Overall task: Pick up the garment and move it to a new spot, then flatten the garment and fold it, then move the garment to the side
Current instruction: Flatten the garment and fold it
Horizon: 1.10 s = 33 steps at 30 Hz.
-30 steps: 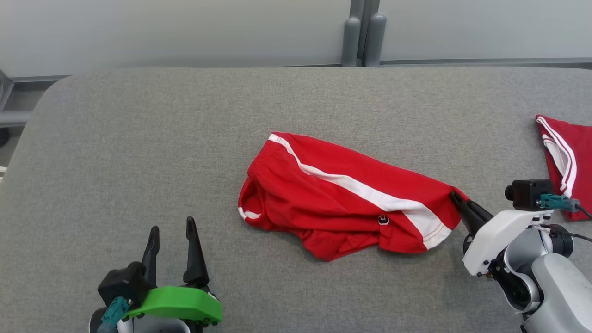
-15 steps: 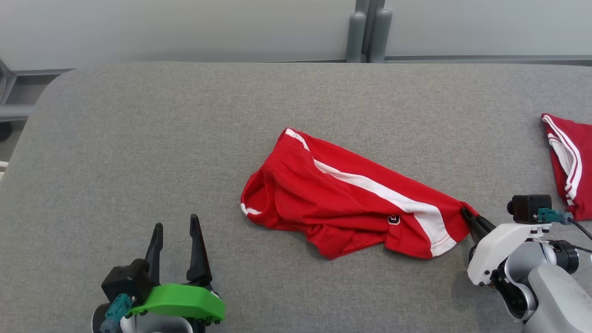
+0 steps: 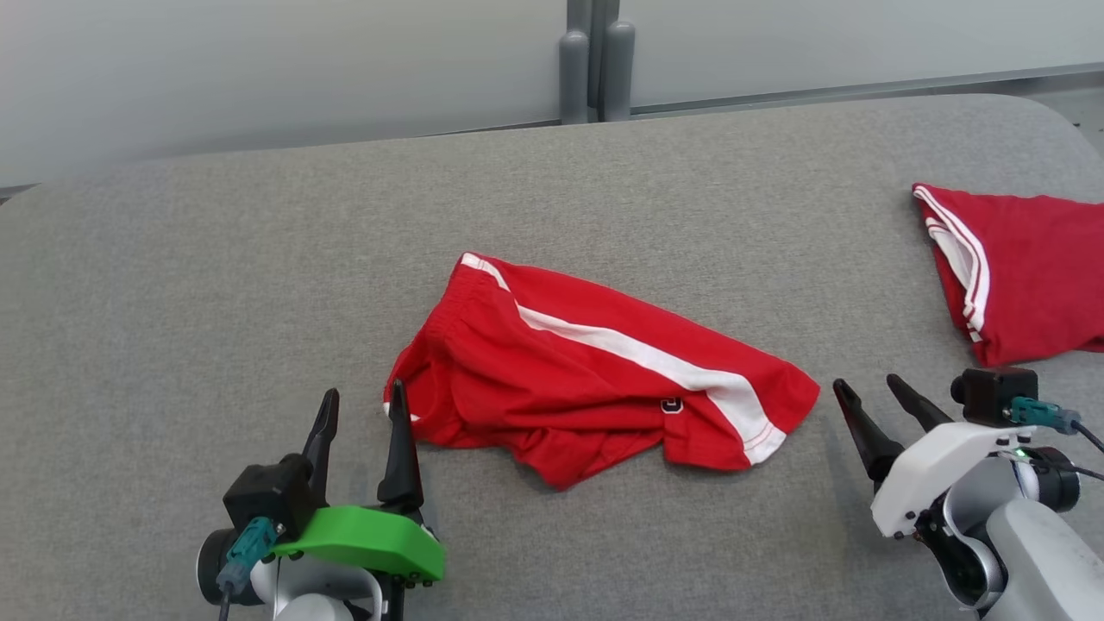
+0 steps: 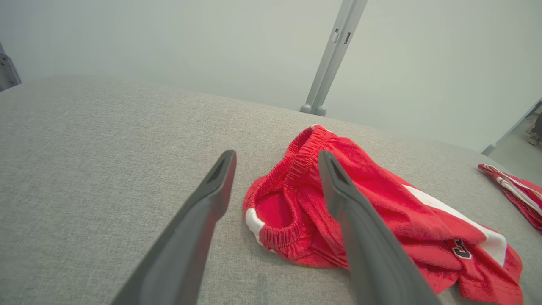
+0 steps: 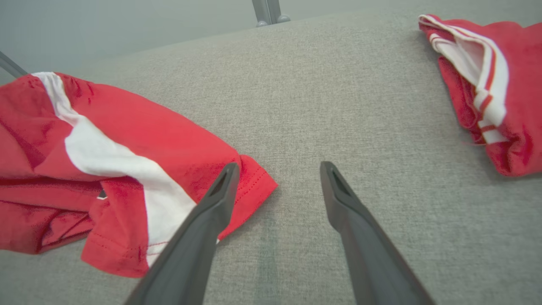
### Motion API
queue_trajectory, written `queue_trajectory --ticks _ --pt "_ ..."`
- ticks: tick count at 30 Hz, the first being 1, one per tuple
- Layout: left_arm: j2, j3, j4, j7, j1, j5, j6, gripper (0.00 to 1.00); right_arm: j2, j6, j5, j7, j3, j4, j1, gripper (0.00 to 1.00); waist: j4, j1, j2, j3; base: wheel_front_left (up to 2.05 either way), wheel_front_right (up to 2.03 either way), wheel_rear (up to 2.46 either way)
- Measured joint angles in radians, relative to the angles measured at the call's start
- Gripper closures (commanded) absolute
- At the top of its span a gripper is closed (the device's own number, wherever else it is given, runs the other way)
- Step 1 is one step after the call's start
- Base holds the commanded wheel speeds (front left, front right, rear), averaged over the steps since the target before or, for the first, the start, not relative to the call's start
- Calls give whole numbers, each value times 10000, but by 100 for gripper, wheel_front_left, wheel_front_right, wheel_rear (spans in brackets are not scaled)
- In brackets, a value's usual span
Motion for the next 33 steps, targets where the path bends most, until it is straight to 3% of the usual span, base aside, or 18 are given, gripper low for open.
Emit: queue_trajectory --ticks 9,22,27,33 --pt "-61 -44 44 -48 -43 10 -21 0 -63 0 -274 -520 -1022 -1083 1025 0 -758 0 0 -156 0 0 0" --pt "190 213 151 -234 336 35 -94 0 1517 0 -2539 -1026 -2297 -3561 1859 0 -737 0 0 -950 0 0 0" --pt "416 405 6 -295 638 84 8 0 2084 0 -3354 -920 -2291 -4583 2095 0 -501 0 0 -1266 0 0 0" --pt "554 606 -132 -313 1104 96 109 0 2418 0 -3810 -802 -2034 -4847 2290 0 -314 0 0 -1460 0 0 0"
